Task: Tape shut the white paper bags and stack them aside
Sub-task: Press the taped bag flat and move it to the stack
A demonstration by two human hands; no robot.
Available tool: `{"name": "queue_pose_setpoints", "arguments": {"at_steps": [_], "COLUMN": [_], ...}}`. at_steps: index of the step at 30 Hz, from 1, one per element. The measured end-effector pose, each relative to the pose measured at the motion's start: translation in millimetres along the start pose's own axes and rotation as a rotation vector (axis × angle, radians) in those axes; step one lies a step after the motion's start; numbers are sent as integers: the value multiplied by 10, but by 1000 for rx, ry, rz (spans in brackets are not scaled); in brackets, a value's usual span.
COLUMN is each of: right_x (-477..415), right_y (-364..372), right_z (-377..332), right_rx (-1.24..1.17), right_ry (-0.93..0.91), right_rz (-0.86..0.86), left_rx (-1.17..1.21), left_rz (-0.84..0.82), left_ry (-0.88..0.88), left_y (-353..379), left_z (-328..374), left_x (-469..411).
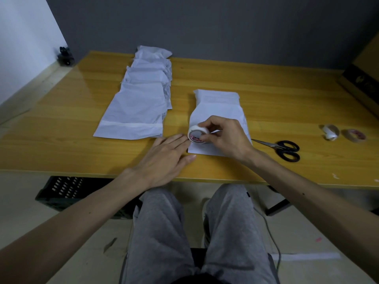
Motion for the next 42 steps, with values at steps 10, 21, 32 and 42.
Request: {"name": "queue_pose_setpoints", "arguments": {"at_steps": [10, 21, 32, 42], "right_x": [7, 20, 41, 59], "right_y": [-31, -111, -70, -91], "right_z": [33, 19, 30, 65], "right_rx": [64, 164, 153, 77], "right_ry": [-61, -90, -26, 27], "right_rz": [-26, -47, -38, -10], "left_rx": [-189, -54, 199, 41], "left_rz": [-45, -59, 35, -193], "left_ry": [86, 37, -141, -65], "left_y": [-126, -228, -221, 0], "left_z": [68, 32, 117, 180], "left_x": [-107, -177, -73, 1]}}
Point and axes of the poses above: each hand's wrist, its own x-axis away from the middle knuckle, its own y-axis out of the palm, z = x × y, the point moved 4 cm from there along -x, towards the middle knuckle
